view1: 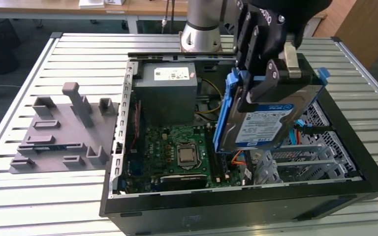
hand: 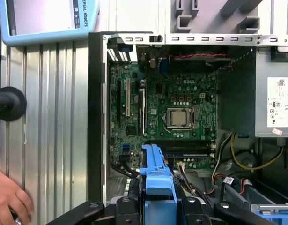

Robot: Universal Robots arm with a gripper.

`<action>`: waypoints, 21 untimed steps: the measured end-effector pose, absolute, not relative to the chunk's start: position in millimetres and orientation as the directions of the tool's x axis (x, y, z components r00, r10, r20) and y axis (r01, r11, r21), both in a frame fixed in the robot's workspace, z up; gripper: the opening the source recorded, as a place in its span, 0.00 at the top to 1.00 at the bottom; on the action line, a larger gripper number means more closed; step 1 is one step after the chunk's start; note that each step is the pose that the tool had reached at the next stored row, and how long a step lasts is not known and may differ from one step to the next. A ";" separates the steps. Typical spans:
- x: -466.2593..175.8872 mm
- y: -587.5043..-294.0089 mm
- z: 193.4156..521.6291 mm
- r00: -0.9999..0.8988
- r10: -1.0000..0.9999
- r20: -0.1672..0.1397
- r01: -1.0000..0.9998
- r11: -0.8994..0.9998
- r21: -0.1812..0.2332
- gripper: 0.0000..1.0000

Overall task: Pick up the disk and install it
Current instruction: 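Insert the disk into the insertion slot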

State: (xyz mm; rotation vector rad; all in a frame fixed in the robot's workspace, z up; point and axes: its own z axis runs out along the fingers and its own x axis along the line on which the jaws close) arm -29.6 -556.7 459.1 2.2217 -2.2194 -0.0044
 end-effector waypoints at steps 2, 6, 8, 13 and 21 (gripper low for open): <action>-24.2 -557.5 458.5 0.001 -1.000 -0.001 -1.000 -0.001 0.003 0.64; -13.5 -559.0 457.4 0.001 -1.000 -0.001 -1.000 -0.001 0.003 0.64; -8.9 -559.7 456.9 0.001 -1.000 -0.001 -1.000 -0.001 0.003 0.64; -8.0 -559.9 456.7 0.001 -1.000 -0.001 -1.000 -0.001 0.003 0.64; -6.2 -568.5 455.2 0.001 -1.000 0.004 -1.000 -0.001 0.003 0.64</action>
